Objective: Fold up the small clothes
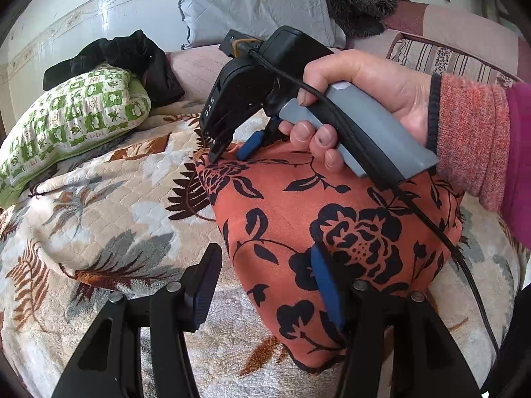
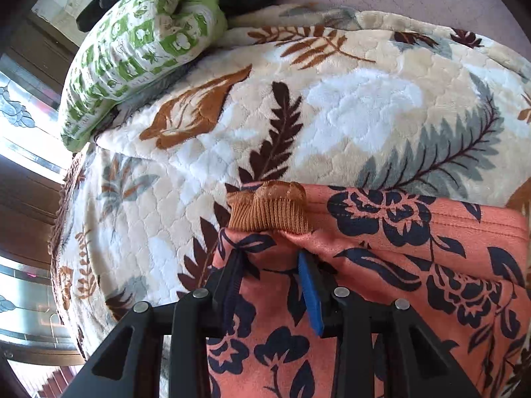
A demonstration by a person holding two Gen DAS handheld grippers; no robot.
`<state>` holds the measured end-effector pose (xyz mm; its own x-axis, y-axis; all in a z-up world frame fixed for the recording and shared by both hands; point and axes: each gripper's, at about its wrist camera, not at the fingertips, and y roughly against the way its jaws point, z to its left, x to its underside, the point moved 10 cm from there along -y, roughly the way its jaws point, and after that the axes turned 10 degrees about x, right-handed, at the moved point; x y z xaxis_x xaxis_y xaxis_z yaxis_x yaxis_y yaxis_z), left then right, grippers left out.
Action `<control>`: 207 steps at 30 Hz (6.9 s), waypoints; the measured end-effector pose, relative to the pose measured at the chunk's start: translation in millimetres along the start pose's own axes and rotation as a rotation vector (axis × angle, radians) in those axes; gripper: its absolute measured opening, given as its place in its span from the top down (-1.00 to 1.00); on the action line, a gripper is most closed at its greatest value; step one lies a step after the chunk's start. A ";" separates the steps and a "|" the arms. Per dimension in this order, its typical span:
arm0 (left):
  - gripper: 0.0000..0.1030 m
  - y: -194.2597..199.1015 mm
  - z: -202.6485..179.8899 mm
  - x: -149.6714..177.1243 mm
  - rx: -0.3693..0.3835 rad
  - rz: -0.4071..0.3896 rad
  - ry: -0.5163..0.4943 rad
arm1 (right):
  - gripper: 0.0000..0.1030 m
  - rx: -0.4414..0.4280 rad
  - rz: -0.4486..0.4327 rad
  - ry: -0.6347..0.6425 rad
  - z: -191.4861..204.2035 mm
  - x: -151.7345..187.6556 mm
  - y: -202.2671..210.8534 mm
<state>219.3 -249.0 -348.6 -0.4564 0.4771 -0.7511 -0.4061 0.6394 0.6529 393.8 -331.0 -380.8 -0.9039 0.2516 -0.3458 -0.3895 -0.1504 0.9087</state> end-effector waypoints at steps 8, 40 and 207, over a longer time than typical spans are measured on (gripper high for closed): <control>-0.14 16.3 26.4 -21.5 -0.015 -0.080 0.120 | 0.25 -0.056 -0.178 -0.077 -39.9 18.9 90.0; -0.44 -10.5 27.6 -20.8 -0.165 0.007 0.167 | 0.25 0.102 -0.154 -0.294 -153.2 161.3 104.8; -0.83 -45.1 40.2 -43.4 0.064 0.207 0.394 | -0.34 -0.001 -0.238 -0.295 -184.4 131.3 132.9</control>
<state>289.3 -274.2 -349.4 -0.7942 0.3409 -0.5030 -0.2306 0.5968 0.7685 190.7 -494.3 -348.5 -0.6984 0.5438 -0.4652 -0.5829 -0.0551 0.8107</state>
